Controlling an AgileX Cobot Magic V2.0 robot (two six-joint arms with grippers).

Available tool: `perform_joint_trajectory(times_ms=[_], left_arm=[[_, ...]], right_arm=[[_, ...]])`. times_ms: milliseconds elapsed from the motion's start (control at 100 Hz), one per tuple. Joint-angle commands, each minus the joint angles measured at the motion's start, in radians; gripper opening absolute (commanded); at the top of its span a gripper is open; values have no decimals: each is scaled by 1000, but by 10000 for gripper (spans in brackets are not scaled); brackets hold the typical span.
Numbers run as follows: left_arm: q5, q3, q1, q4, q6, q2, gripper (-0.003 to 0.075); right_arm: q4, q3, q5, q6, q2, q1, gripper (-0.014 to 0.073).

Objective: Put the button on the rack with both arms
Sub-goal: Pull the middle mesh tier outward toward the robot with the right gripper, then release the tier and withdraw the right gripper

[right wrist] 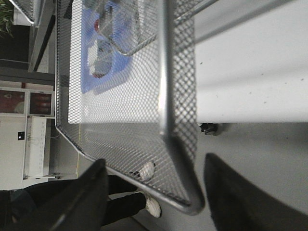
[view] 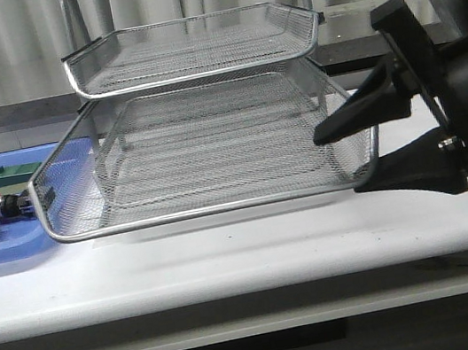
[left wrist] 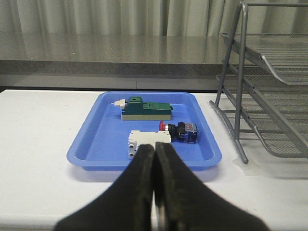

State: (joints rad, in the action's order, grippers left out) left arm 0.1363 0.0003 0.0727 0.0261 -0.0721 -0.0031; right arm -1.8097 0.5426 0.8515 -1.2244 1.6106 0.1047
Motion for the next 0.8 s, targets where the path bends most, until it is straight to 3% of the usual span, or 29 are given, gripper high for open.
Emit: perform_joint_trajectory(times_ms=[0,370,380,430,580,790], left_arm=[[-80,48,-8,-7,2,-35,-20],[-80,48,-8,-7,2,-35,-20],[-80,48,37,-7,2,-35,-20],[-80,48,37,-7,2,-35,-20],[-80,48,37,-7,2,-35,-20],[-80,48,37,-7,2,-35,-20]], right_arm=[[-94,15,97,-24,-42,2,564],[89,12,32,37,-80,1,563],[99,12,27,41,-84,1,563],[140,12,-6,68,-124,1,563],[302,12,-104,204,-266,1,563],[625,12,-116,488,-477,1,563]])
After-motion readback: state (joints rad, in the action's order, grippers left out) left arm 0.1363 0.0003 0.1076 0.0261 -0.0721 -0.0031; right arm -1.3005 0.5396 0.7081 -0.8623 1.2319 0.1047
